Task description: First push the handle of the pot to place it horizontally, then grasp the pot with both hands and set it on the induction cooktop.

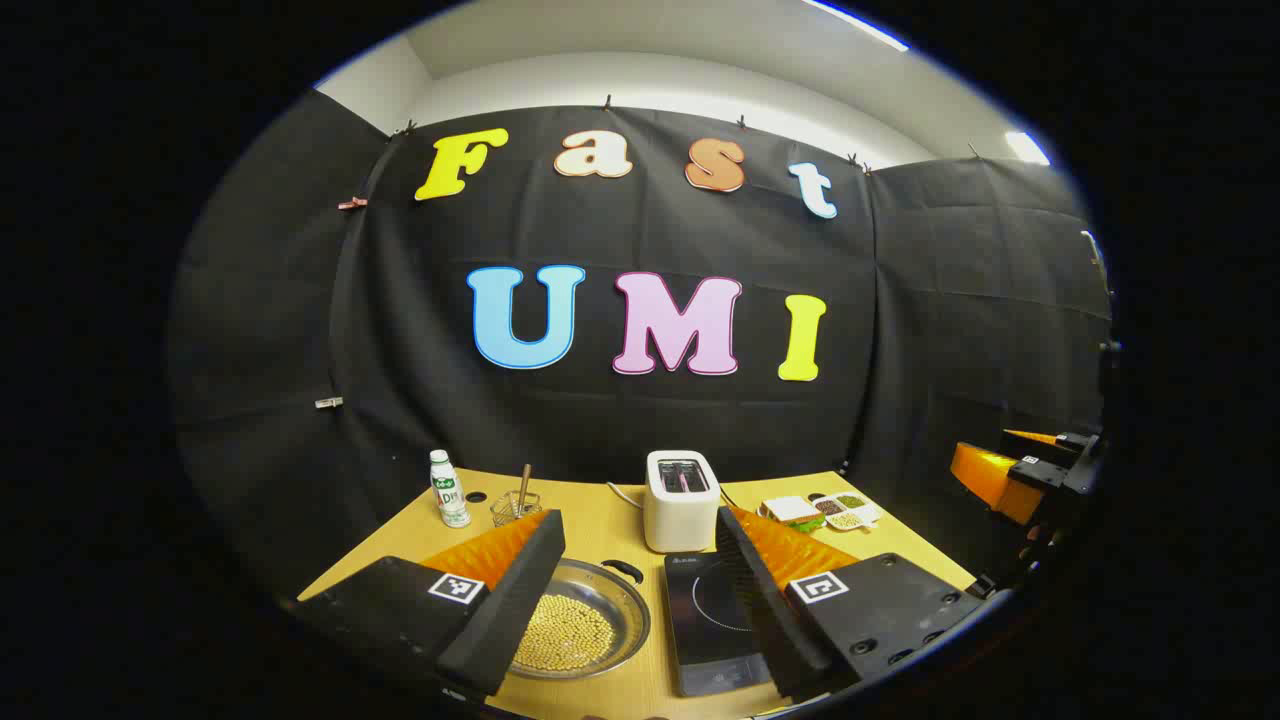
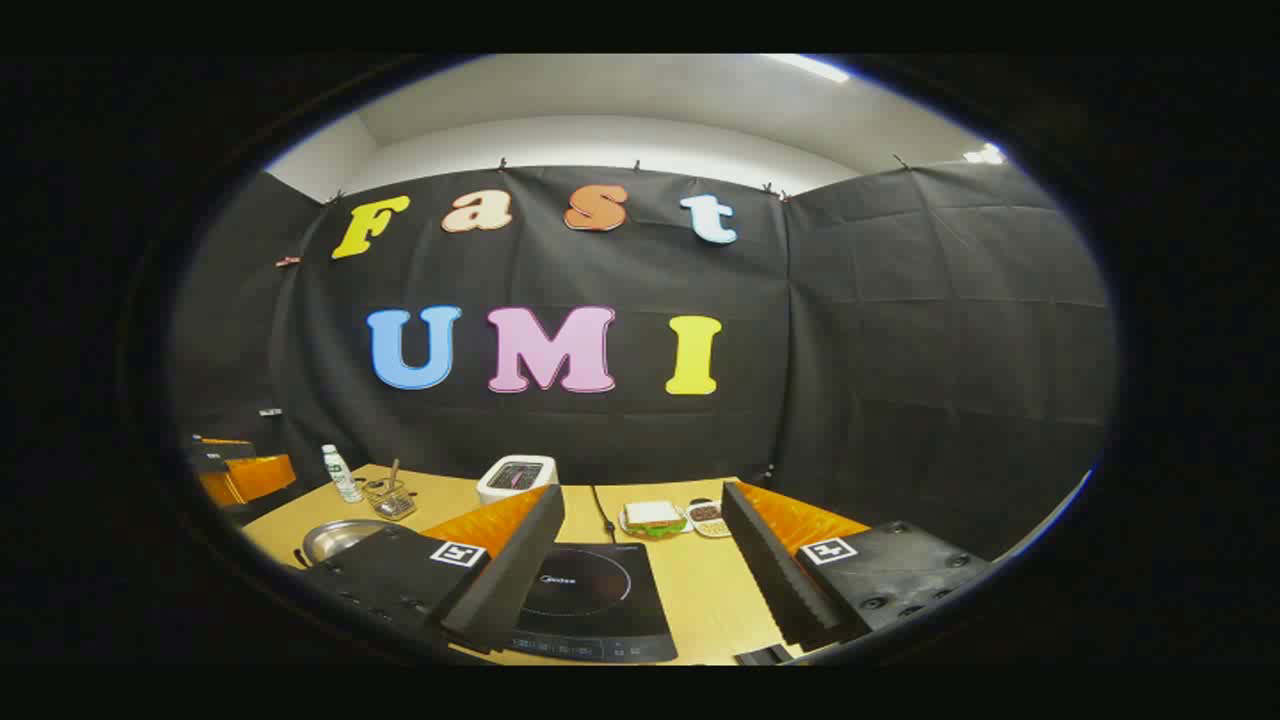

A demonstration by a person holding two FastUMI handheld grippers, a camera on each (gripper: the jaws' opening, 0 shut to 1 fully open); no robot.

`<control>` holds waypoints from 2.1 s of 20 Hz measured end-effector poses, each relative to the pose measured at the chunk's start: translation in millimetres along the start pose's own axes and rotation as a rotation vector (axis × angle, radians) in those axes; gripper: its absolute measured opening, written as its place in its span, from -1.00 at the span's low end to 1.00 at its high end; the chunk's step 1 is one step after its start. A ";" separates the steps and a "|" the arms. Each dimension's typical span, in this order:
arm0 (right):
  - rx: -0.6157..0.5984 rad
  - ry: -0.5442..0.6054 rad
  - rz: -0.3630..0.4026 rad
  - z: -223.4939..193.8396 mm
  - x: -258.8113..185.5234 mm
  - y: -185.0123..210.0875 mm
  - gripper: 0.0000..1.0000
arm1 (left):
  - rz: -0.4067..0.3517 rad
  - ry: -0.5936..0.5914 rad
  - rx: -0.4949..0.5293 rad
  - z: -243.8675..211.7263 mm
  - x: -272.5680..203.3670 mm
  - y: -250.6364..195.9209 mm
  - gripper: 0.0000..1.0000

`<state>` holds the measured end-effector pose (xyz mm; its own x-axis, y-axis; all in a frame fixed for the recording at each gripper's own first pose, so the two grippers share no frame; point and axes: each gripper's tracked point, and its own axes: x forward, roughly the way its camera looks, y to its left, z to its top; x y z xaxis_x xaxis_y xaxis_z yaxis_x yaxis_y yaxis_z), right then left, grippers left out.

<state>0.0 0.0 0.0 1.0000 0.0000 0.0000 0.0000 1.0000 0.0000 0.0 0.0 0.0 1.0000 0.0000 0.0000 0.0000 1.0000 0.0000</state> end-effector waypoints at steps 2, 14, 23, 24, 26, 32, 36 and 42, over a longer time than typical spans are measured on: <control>0.005 -0.007 -0.005 1.7 -0.7 -3.5 0.96 | 0.017 -0.018 0.011 5.0 -1.3 7.2 0.90; 0.016 0.013 0.036 -5.6 0.2 6.9 0.96 | 0.088 -0.027 0.012 6.7 -6.7 34.2 0.84; 0.023 0.036 0.056 -11.9 5.6 7.8 0.96 | 0.096 0.013 -0.014 -2.7 -3.7 34.5 0.91; 0.026 0.036 0.055 -12.7 7.9 6.7 0.96 | 0.095 0.020 -0.015 -5.1 -2.8 34.9 0.90; 0.032 0.044 0.060 -14.7 14.8 6.3 0.96 | 0.100 0.037 -0.013 -7.6 -2.5 36.2 0.90; 0.036 0.100 0.159 -34.8 39.3 15.2 0.96 | 0.153 0.091 -0.016 -16.1 -4.4 39.4 0.91; 0.048 0.136 0.230 -49.6 52.8 13.9 0.96 | 0.172 0.174 -0.045 -34.3 -4.8 32.7 0.89; 0.029 0.174 0.309 -76.5 47.1 17.4 0.96 | 0.203 0.301 -0.065 -68.8 -30.8 19.6 0.51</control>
<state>47.1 17.4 -76.5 0.9378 0.3048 -0.1660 -0.2997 0.9524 0.0555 -30.8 19.6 -68.8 0.9350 0.1885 -0.3005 -0.2079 0.9776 -0.0338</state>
